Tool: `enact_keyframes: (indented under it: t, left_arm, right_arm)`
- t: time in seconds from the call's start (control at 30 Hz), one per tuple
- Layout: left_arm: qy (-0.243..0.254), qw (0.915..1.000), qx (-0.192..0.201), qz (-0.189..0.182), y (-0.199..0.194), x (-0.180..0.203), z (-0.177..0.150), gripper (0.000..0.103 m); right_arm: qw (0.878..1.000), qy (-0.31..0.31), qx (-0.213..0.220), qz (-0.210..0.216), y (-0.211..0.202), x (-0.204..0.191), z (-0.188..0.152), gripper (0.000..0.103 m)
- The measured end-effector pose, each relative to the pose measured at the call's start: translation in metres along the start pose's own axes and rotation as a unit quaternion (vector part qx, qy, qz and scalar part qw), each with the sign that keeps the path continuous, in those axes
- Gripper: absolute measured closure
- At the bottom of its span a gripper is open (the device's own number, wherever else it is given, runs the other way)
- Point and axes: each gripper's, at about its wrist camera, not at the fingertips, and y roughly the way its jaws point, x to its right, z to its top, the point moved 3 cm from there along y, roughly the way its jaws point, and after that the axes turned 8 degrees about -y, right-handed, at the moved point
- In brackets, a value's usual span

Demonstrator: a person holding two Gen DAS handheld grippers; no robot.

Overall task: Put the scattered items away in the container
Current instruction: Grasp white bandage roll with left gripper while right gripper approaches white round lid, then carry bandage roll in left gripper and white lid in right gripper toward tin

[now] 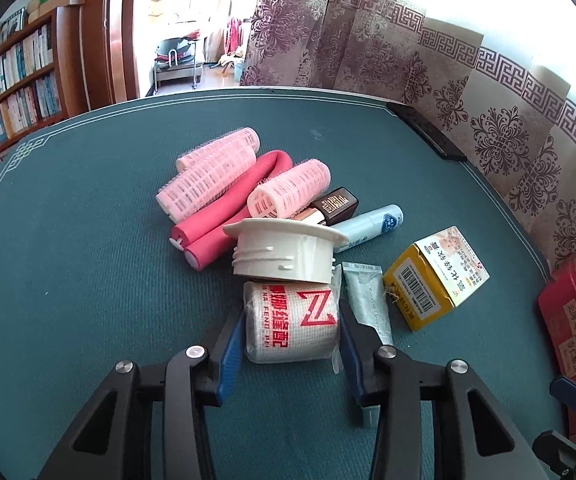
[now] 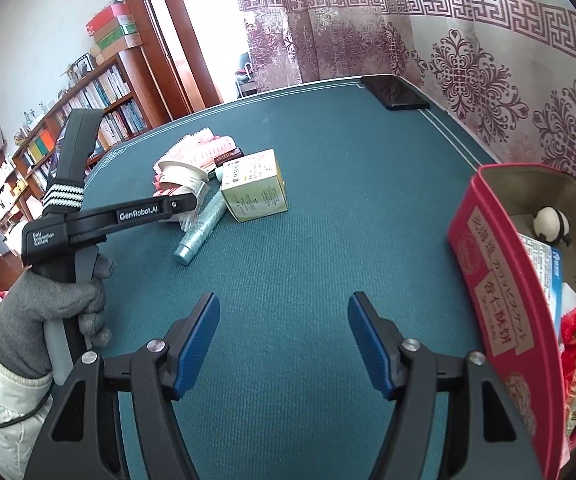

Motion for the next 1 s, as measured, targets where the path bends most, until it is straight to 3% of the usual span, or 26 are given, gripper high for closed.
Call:
enact_keyframes:
  t: [0.5, 1.0]
  left_arm:
    - [-0.016, 0.9999, -0.006, 0.001, -0.055, -0.043, -0.063, 0.061]
    - [-0.061, 0.9962, 0.04, 0.048, -0.093, -0.101, -0.066, 0.061]
  right_arm:
    - [0.998, -0.018, -0.018, 0.062, 0.031, -0.046, 0.026, 0.032]
    - [0.993, -0.034, -0.052, 0.1, 0.109, -0.11, 0.08, 0.032]
